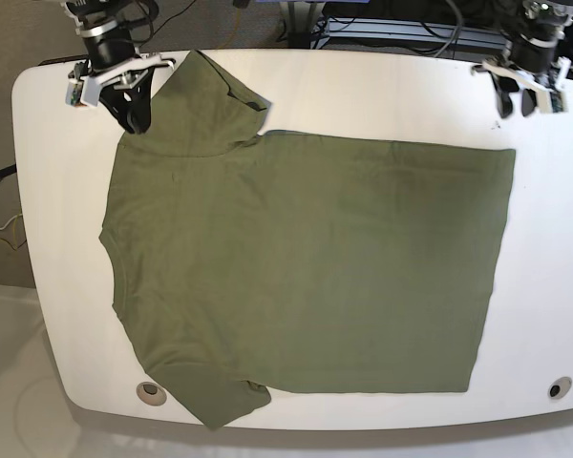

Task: Fold the T-shirt properly
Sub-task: 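Move both grippers down toward the shirt's shoulder corners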

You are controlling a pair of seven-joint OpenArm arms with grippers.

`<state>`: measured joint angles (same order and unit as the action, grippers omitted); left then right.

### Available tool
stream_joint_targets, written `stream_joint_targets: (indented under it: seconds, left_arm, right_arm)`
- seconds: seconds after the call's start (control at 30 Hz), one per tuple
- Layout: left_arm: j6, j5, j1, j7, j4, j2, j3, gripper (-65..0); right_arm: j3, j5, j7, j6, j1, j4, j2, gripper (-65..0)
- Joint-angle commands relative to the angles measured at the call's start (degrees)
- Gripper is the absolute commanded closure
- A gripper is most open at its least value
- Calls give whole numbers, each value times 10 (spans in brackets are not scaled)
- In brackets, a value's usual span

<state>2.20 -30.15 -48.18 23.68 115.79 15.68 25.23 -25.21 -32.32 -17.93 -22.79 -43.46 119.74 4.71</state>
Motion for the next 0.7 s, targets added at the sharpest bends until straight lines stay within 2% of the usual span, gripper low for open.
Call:
stream_joint_targets:
  seconds: [0.0, 0.07, 0.13, 0.27, 0.4, 0.47, 0.67]
  left_arm:
    - [5, -22, 3, 44, 15, 2, 24, -166]
    - [12, -33, 9, 65, 15, -1, 40, -163]
    - [34, -46, 21, 63, 13, -13, 70, -188]
    - [55, -39, 30, 27, 7, -23, 88, -236]
    - [65, -34, 38, 19, 1, -31, 107, -251]
    - [85, -22, 51, 13, -8, -44, 132, -257]
    - [78, -7, 55, 17, -10, -44, 133, -264]
  right_arm:
    - [-20, -11, -4, -12, 12, 14, 0, -98]
    - [-30, -11, -23, -16, 26, 14, -3, -96]
    - [-42, 13, -52, -20, 56, 12, -12, -77]
    - [-41, 31, -76, -14, 79, 8, -11, -73]
    - [-37, 41, -93, -13, 96, 4, -9, -70]
    - [-32, 59, -106, -7, 103, 8, -7, -82]
    - [-32, 57, -121, -5, 105, 7, -8, -160]
